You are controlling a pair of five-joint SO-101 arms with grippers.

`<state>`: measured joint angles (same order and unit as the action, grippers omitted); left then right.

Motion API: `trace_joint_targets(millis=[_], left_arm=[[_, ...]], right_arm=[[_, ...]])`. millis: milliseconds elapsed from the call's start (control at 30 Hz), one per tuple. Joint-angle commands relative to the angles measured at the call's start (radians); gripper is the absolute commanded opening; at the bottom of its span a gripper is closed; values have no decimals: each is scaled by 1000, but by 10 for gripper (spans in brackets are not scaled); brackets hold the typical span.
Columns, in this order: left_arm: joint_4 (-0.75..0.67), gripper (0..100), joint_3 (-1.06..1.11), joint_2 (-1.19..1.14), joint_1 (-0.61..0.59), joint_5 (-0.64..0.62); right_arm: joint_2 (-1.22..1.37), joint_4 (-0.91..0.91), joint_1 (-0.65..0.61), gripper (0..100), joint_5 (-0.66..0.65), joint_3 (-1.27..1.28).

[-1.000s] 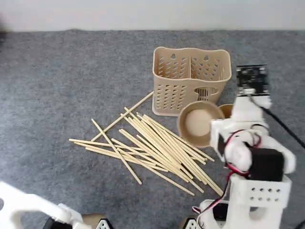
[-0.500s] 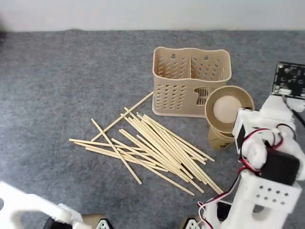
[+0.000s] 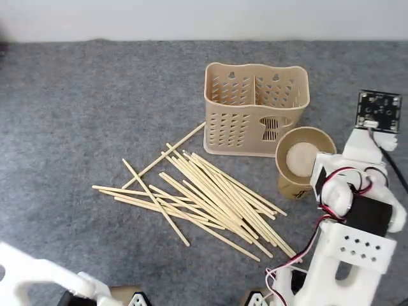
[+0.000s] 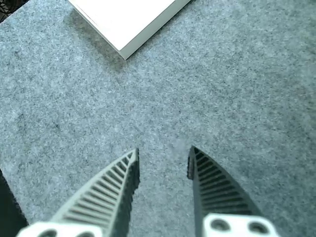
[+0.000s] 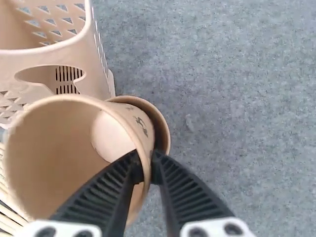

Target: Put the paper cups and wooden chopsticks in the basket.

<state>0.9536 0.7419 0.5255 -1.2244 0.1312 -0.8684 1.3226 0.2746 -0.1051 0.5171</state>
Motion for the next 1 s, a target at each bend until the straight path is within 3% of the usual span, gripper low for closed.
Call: trace_joint_targets(millis=[0,100,233,400,567,667,833,967], left_arm=[[-21,160,4,6,3,-3],[-20,160,5,5,3,-3],[-20,160,4,5,3,-3],[-18,160,4,5,3,-3],[-18,160,5,5,3,-3],[-18,160,5,9,3,-3],[-20,160,4,14,3,-2],[-20,160,2,14,20,-2]], right_arm=[[-8,-21,19,232,-3,-15],[-12,-22,19,351,-2,-17],[-10,-22,13,360,18,-68],[-10,-30,-35,258,78,-83],[-10,-116,-77,2,77,9],[-19,-171,-76,36,69,91],[-21,-177,-74,7,-97,164],[-21,-173,-74,8,-104,172]])
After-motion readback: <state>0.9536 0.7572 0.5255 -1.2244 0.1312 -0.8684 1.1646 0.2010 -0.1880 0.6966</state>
